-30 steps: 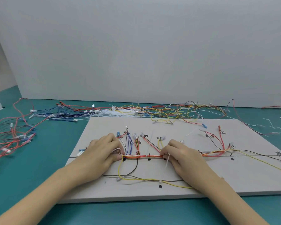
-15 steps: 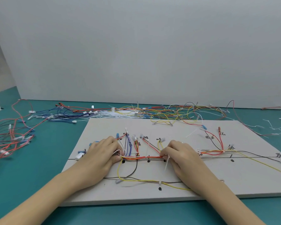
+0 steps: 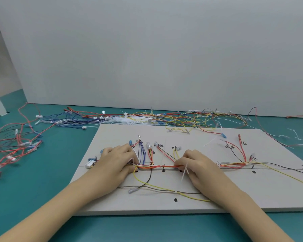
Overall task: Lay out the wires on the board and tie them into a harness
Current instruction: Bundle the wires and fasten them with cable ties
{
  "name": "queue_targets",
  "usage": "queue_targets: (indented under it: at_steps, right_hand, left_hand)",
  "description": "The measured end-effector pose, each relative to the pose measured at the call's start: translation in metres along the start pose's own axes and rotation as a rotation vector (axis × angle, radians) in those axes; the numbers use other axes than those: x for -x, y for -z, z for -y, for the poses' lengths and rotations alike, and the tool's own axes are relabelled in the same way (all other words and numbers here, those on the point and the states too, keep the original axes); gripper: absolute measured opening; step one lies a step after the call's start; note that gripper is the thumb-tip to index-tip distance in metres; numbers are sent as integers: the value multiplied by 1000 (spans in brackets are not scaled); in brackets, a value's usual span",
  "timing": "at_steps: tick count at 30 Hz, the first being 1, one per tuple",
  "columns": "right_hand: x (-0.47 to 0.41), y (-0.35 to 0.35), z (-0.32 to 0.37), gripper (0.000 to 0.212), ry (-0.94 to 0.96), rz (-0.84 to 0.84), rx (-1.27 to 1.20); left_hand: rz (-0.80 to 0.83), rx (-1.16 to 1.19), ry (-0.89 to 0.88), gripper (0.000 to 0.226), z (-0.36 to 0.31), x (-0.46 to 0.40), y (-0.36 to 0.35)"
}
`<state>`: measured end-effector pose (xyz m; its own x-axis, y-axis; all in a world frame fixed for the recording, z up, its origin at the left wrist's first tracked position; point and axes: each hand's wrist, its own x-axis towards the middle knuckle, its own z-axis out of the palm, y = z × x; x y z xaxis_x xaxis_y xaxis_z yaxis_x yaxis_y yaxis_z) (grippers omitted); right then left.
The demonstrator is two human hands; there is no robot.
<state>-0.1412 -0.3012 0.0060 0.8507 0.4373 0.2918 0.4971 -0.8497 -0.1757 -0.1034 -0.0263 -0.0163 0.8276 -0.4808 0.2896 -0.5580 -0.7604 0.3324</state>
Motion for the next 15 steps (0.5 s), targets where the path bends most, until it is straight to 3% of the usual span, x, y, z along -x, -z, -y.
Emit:
queue_targets:
  at_steps: [11, 15]
  right_hand:
    - [1, -5, 1, 28, 93, -173, 77]
    - [-16, 4, -2, 16, 78, -382, -17]
  left_hand:
    - [-46, 42, -58, 21, -5, 4, -1]
    - [-136, 105, -33, 10, -6, 1, 1]
